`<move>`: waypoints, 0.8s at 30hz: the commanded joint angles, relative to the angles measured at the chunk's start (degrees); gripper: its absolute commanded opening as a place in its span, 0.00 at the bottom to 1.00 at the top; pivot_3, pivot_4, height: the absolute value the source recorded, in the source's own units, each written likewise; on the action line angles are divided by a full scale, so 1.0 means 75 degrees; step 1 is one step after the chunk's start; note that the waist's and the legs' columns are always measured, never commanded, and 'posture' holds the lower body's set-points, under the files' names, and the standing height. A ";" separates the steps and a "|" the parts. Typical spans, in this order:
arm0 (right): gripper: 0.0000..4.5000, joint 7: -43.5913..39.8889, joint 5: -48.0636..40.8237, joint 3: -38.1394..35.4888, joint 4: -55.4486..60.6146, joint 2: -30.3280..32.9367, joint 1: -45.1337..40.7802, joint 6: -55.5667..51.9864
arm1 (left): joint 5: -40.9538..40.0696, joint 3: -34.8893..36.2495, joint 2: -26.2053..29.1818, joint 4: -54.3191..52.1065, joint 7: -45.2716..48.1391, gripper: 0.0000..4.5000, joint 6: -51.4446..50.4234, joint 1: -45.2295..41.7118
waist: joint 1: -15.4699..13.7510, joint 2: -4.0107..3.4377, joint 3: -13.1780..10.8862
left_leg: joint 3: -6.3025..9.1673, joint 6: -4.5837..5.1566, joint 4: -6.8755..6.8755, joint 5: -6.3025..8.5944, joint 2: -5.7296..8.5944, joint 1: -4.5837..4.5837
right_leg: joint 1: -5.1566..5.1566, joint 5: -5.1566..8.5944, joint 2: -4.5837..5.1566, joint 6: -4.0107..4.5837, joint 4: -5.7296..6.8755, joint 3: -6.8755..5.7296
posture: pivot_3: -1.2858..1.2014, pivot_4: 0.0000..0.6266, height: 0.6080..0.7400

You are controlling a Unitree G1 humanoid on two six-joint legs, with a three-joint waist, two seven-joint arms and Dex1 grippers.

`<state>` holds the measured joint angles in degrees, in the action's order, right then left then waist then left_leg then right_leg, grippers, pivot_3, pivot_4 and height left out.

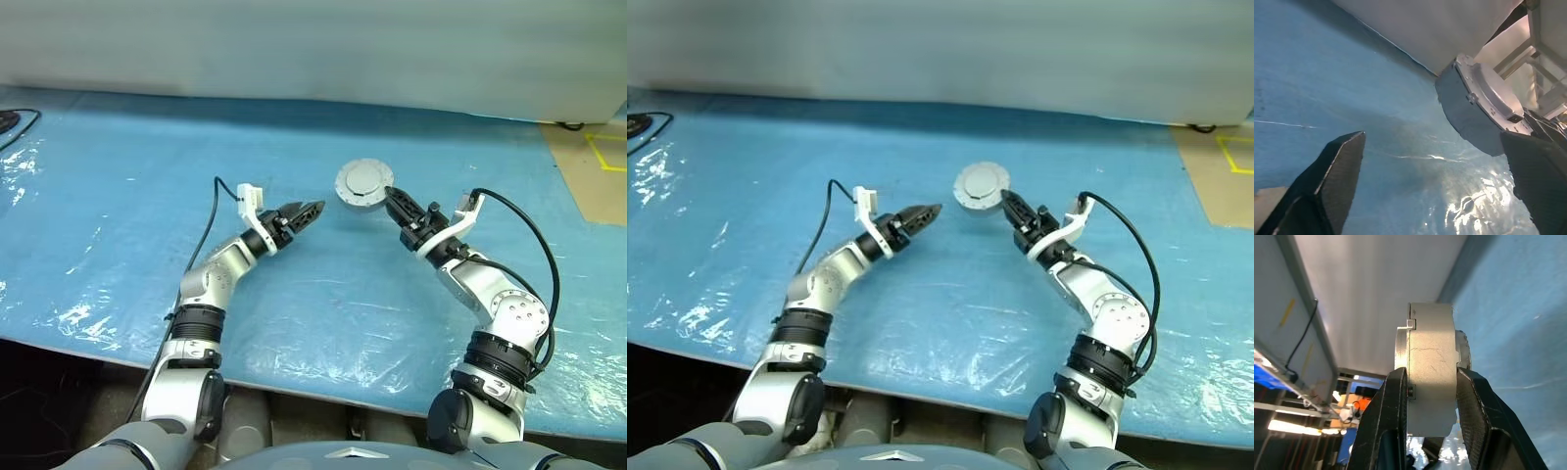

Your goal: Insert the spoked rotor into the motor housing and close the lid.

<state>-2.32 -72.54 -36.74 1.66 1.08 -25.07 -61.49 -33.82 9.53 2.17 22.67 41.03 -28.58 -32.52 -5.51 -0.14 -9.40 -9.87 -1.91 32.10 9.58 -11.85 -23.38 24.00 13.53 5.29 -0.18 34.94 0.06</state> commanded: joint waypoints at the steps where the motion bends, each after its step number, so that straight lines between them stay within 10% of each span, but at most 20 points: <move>1: 0.27 -0.0122 -0.0955 0.0228 0.0427 0.0148 -0.0084 0.0071 | -0.0734 0.0343 -0.0247 -0.0381 -0.0253 0.99 -0.0642 -0.0132 | 0.0002 0.0000 0.0000 | 0.0000 0.0000 0.0001 0.0000 0.0000 0.0001 | 0.0000 0.0000 -0.0001 0.0000 0.0002 0.0001 | 0.52 0.24 1.00; 24: 0.27 -0.0394 -0.2200 0.1667 0.0920 0.0706 0.0556 0.0296 | -0.1661 0.0274 -0.0571 -0.0551 -0.0426 0.99 -0.1917 -0.0349 | -0.0013 0.0002 0.0000 | 0.0018 0.0000 0.0025 0.0000 0.0006 -0.0014 | -0.0002 -0.0009 -0.0006 -0.0016 0.0012 -0.0007 | 0.52 0.24 1.00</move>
<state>-2.24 -83.46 -24.90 3.42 5.82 -19.57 -59.28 -46.03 11.42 -1.74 18.87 37.76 -43.72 -33.91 -5.60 -0.12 -9.41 -9.72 -1.91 32.31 9.58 -11.80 -23.50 23.98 13.46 5.24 -0.31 35.04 0.01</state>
